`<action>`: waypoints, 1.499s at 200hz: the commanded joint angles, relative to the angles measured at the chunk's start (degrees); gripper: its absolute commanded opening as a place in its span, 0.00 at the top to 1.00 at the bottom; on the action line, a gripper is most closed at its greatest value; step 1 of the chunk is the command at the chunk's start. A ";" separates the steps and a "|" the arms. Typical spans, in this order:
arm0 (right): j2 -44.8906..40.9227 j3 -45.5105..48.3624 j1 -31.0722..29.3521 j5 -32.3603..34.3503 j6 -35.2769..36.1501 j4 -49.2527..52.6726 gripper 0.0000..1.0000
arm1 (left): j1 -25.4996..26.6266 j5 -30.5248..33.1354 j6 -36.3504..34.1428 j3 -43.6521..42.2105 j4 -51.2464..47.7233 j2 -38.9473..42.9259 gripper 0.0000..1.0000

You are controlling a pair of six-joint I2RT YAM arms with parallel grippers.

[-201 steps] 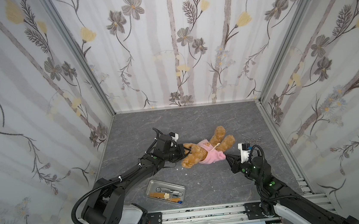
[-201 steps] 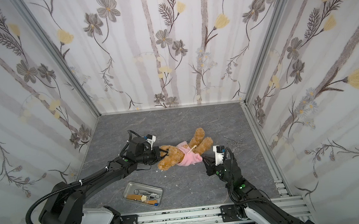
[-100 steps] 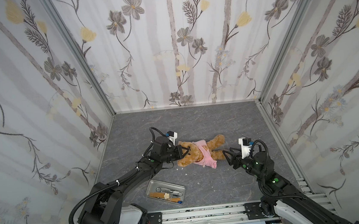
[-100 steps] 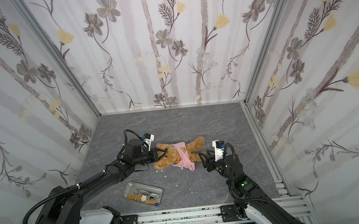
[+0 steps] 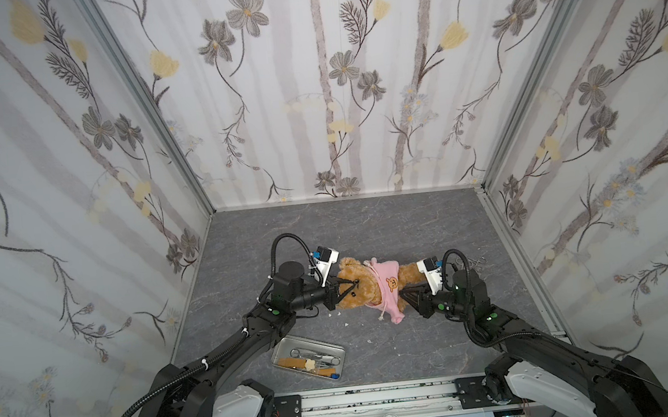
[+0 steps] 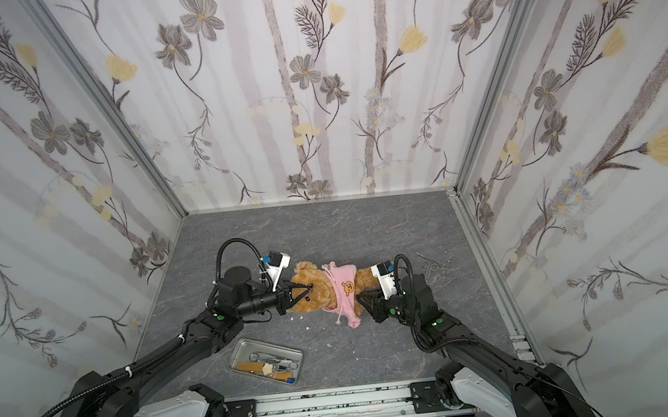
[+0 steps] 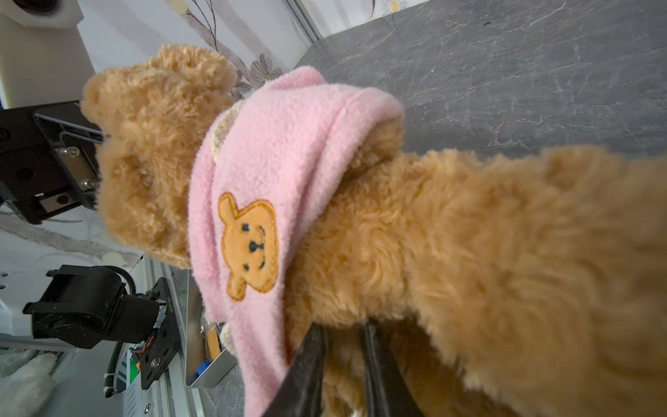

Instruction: Dress the teddy bear

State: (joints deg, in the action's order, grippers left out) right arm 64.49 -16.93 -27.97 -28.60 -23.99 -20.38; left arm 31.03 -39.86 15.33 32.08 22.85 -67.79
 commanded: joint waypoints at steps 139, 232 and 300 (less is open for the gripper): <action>3.28 -4.05 -3.50 0.92 -2.56 -8.84 0.62 | 0.71 -3.41 -0.92 -0.52 5.18 -0.77 1.00; 7.84 -5.04 -5.36 3.17 -4.93 -14.74 0.85 | 2.11 -6.14 -2.32 -0.68 5.80 -0.68 1.00; 0.23 -2.28 -3.40 23.77 -2.84 -2.13 1.00 | 1.19 -1.99 -2.09 -2.36 5.71 2.40 1.00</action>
State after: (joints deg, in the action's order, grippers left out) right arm 67.77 -20.45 -32.23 -18.28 -28.38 -25.80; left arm 32.80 -40.84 13.47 30.22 26.35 -66.46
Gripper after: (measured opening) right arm 0.050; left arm 0.098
